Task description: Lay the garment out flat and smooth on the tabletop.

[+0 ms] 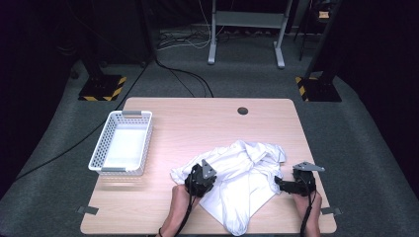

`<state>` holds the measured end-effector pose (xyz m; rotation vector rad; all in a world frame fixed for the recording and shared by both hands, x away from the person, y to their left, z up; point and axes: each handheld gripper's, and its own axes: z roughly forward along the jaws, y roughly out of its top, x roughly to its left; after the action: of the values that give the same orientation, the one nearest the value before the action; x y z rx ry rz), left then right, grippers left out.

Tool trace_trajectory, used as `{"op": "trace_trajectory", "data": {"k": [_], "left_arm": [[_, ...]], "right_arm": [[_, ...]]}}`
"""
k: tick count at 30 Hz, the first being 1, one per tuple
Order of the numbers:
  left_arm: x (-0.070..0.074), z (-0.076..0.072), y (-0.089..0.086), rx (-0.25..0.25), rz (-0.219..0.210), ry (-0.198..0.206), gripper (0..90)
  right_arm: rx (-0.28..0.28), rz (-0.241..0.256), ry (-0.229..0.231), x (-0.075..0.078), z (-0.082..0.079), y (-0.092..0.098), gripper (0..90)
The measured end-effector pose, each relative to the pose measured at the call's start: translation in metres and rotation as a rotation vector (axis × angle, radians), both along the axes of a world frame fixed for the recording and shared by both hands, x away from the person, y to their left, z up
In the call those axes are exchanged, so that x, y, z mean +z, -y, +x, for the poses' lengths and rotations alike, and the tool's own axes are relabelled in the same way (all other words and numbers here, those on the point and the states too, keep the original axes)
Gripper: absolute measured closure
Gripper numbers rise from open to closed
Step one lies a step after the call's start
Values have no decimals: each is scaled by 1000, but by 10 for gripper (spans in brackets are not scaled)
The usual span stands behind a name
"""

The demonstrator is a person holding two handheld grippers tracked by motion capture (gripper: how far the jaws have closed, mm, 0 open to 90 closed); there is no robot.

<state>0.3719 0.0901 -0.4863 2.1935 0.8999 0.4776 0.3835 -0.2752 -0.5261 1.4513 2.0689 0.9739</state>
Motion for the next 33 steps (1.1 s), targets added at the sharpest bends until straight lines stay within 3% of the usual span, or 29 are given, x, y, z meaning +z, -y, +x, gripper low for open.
{"op": "trace_trajectory", "data": {"k": [8, 16, 24, 27, 29, 33], "left_arm": [[11, 34, -20, 39, -29, -30, 840], [18, 59, -39, 98, -22, -21, 840], [17, 84, -56, 141, -16, -60, 840], [16, 94, -61, 168, -12, -65, 840], [13, 97, -65, 199, 13, -71, 840], [4, 103, -75, 248, 14, -100, 837]], "right_arm": [[0, -1, 0, 0, 0, 0, 128], [-1, 0, 0, 0, 0, 0, 128], [-3, 0, 0, 0, 0, 0, 128], [-3, -1, 0, 0, 0, 0, 129], [-2, -1, 0, 0, 0, 0, 129], [-2, 0, 0, 0, 0, 0, 130]]}}
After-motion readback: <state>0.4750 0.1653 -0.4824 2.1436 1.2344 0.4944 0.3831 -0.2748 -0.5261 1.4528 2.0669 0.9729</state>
